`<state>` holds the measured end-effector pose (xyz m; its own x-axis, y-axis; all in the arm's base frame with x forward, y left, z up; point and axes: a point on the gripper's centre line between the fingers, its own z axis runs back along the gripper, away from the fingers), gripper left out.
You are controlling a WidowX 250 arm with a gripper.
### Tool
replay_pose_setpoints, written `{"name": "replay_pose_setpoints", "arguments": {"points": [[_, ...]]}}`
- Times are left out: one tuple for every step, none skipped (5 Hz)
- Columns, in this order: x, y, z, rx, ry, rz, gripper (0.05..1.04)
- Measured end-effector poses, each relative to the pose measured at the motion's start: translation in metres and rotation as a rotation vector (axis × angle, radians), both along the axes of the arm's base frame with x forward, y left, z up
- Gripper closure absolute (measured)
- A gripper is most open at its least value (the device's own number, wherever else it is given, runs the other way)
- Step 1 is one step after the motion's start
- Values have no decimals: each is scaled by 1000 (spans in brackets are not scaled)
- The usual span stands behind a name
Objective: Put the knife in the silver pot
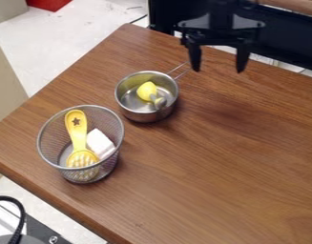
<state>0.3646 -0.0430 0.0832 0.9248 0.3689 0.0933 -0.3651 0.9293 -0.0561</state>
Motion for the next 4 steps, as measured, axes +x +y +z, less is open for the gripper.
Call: {"name": "replay_pose_setpoints", "arguments": {"points": [[-24,-19,-20,-15,49,-44,83],[-41,-35,-13,-11,18,-77,83],[-69,-49,-19,9,23,-122,83],[-100,-64,-18,30,-3,-160,83]]}}
